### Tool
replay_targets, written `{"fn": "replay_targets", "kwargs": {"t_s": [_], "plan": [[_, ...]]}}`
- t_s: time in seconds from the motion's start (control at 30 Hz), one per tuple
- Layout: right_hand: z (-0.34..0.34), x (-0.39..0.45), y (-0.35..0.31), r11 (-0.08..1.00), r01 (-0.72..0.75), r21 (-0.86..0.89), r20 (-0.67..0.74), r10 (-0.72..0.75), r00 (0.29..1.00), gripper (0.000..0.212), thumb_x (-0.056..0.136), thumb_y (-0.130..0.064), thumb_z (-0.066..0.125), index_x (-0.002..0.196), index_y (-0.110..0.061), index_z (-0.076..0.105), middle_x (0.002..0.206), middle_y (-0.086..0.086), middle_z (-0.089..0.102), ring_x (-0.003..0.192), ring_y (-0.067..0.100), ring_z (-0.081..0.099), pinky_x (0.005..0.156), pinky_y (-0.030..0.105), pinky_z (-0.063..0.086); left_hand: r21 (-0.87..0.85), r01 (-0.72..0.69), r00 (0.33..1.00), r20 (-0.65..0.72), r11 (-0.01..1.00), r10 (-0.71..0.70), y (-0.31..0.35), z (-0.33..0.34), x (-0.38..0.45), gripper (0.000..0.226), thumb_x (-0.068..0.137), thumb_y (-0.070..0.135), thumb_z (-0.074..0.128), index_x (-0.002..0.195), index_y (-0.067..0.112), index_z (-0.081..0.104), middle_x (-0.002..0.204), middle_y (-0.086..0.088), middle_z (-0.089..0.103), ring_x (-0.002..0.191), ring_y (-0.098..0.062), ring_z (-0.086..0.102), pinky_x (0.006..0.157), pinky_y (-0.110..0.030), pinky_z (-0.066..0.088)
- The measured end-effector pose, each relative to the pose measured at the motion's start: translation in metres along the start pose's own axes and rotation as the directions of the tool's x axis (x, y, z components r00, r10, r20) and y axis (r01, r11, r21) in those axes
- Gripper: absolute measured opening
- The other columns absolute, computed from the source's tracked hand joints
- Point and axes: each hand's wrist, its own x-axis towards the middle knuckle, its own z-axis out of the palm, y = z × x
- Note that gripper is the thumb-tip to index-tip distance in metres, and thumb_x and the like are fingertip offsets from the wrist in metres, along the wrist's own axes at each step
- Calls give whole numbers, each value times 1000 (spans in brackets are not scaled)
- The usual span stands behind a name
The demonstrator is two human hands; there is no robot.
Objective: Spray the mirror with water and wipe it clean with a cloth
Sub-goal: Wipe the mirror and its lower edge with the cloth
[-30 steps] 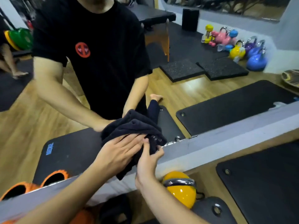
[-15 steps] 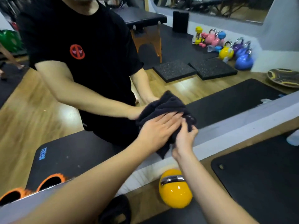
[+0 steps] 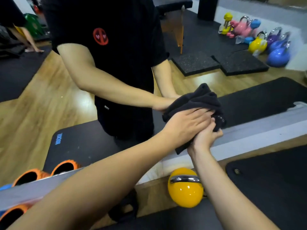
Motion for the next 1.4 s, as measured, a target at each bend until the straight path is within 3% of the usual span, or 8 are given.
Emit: {"fn": "replay_targets", "kwargs": {"t_s": [0.3,0.47,0.6,0.8,1.07,1.2,1.3,1.4], "plan": [[31,-187,110,984,-111,-140,169,134,976,46,100,-36,57,136,-13,41,137,15,47,122,31,53,104,40,43,34,67,996,64,997,-69,-52,-51,-217,48,100,15,39,143,7,58,154,-9,52,139,-26,52,118,-40,29],[40,-259,147,951,-271,-148,338,306,890,59,96,-61,49,145,-33,34,146,2,37,126,23,50,111,47,42,75,102,988,111,992,-109,-74,-70,-305,53,97,17,42,148,8,52,155,-7,50,139,-25,52,118,-38,27],[27,-239,134,927,-374,16,430,331,840,58,97,-69,35,147,-39,37,145,-3,51,123,16,56,107,41,46,22,121,988,92,992,-123,-73,-60,-289,60,95,15,57,154,11,45,160,-5,44,145,-22,46,124,-33,15],[16,-135,55,971,-211,109,239,180,954,41,108,-41,36,144,-21,42,129,5,60,99,11,62,74,28,52,-98,125,992,-18,987,-127,-42,-29,-170,55,98,14,52,153,11,47,160,-7,44,148,-24,41,123,-37,27],[9,-10,-23,980,-150,129,95,138,986,45,104,-50,35,142,-27,45,133,5,59,113,26,63,98,49,52,-28,30,999,44,999,-28,-23,-12,-29,55,98,21,34,149,13,52,157,-3,47,146,-18,43,124,-35,18],[6,-16,-11,991,-91,101,89,82,993,37,105,-50,34,135,-30,44,134,1,58,113,19,63,89,39,55,100,10,994,103,995,-21,-28,-6,-42,60,100,23,25,158,17,37,165,6,33,152,-14,32,127,-36,10],[17,-47,9,999,-30,42,58,28,998,21,105,-51,33,120,-40,40,136,1,52,117,20,58,99,43,51,164,-22,986,166,986,-6,-37,-14,-75,63,102,24,16,163,12,11,172,4,9,158,-15,13,125,-39,-2],[29,-88,40,999,37,-27,32,-36,999,22,104,-51,34,121,-38,39,139,6,47,115,21,56,102,44,49,165,18,992,119,986,-39,-51,-22,-125,62,102,23,16,164,13,10,172,5,9,158,-15,13,129,-38,3]]}}
